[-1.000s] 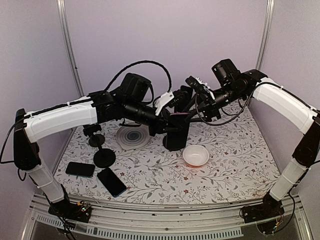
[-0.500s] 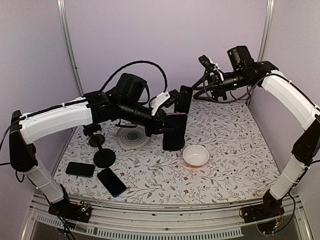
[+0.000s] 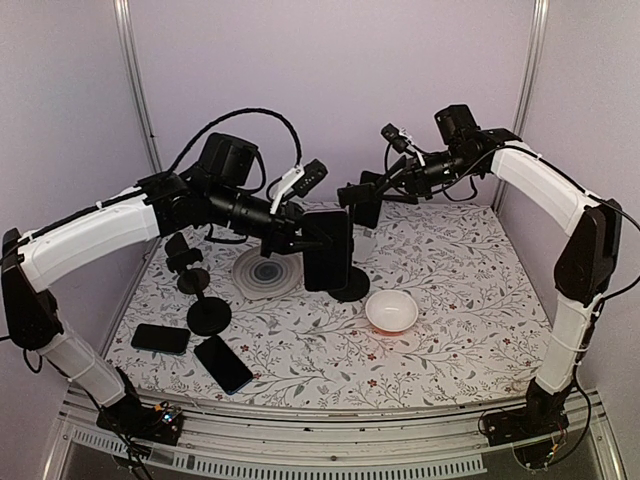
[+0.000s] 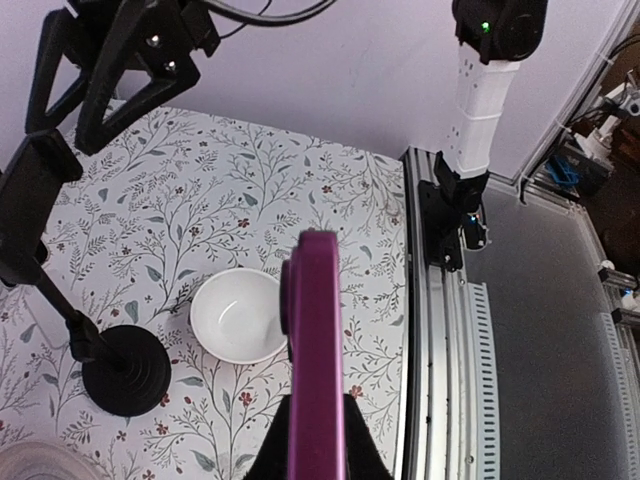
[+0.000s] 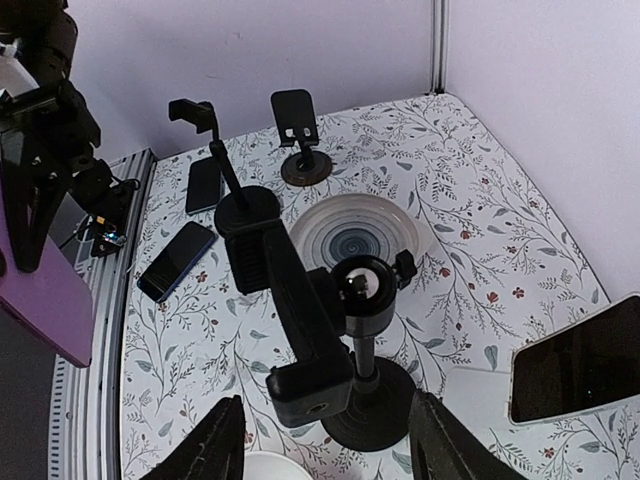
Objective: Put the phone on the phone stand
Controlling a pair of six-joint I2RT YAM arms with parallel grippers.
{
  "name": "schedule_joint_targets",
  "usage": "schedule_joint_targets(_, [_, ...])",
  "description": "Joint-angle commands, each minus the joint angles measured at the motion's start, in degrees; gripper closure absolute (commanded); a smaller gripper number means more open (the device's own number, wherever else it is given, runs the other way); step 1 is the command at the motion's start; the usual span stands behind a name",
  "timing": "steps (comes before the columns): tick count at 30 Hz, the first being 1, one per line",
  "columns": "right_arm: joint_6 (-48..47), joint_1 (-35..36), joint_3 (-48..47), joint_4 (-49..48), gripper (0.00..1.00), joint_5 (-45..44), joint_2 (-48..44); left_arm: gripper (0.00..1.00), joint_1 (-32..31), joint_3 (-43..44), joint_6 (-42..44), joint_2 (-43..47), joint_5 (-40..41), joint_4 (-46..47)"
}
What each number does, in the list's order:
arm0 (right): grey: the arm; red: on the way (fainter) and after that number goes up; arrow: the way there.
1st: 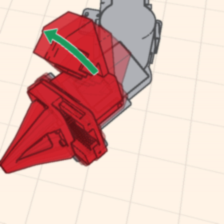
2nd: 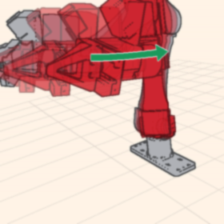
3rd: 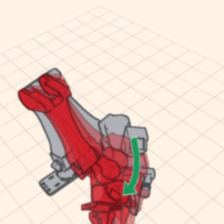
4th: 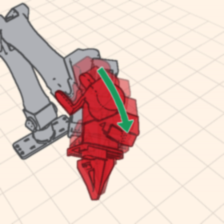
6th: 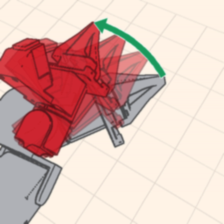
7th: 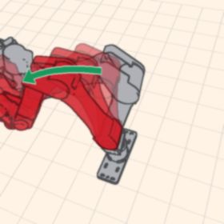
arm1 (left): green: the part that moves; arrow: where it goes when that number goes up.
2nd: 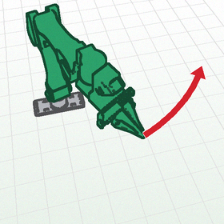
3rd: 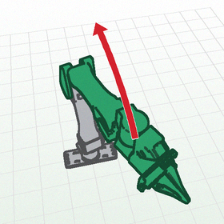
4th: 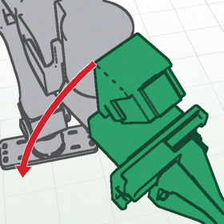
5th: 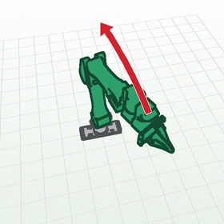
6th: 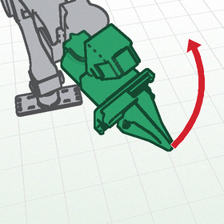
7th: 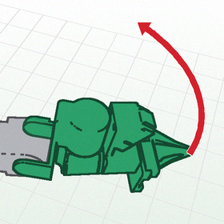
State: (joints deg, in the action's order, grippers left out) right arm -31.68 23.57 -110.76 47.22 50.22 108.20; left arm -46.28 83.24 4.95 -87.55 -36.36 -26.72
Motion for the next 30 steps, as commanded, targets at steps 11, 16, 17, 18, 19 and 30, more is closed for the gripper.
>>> schedule_joint_targets(11, [-3.09,1.42,-2.88,3.39,0.50,6.86,3.08,1.00,2.76,-2.02,1.54,1.42,-6.15,0.19])
schedule_joint_targets(16, [-3.08,1.60,-2.88,3.32,0.58,6.69,3.39,1.00,3.02,-2.20,1.34,1.41,-6.18,0.13])
schedule_joint_targets(17, [-3.05,1.57,-2.88,3.28,0.60,6.61,3.37,1.00,3.06,-2.25,1.27,1.37,-6.18,0.15])
schedule_joint_targets(18, [-2.97,1.56,-2.88,3.20,0.61,6.57,3.49,1.00,3.04,-2.29,1.22,1.41,-6.25,0.10])
schedule_joint_targets(19, [-2.82,1.56,-2.88,3.08,0.63,6.44,3.58,1.00,3.11,-2.34,1.11,1.41,-6.33,0.09])
schedule_joint_targets(30, [-0.94,1.57,-2.88,1.44,0.70,5.51,3.79,1.00,3.11,-2.60,1.08,1.57,-6.27,-0.26])
